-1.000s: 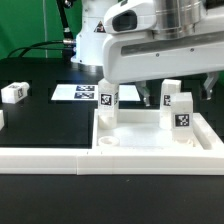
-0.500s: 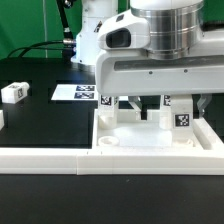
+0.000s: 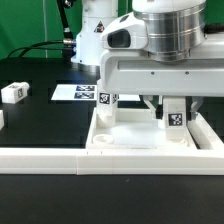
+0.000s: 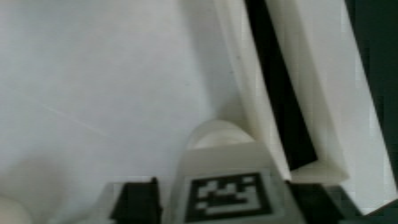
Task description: Assemble square table
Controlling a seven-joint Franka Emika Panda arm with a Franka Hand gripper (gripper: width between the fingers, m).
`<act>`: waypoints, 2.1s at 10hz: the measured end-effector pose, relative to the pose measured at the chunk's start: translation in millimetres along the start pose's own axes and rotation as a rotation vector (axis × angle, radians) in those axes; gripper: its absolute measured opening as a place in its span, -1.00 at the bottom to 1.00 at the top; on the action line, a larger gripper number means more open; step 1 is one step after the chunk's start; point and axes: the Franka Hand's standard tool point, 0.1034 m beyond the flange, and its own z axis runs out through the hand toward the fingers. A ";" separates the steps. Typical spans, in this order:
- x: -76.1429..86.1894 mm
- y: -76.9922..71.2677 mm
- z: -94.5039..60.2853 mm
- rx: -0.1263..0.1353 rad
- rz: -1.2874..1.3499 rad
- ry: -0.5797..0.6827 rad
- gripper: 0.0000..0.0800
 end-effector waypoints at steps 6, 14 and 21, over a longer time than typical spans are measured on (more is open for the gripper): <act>-0.3 -1.0 0.9 0.000 0.440 0.001 -0.34; -7.4 -36.3 6.6 0.190 1.224 0.094 -0.33; -24.6 -28.8 -5.8 0.048 0.581 0.141 0.62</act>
Offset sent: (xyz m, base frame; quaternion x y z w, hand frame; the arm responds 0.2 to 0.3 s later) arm 0.0000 0.0000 0.0000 0.0000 0.0000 0.1938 0.9810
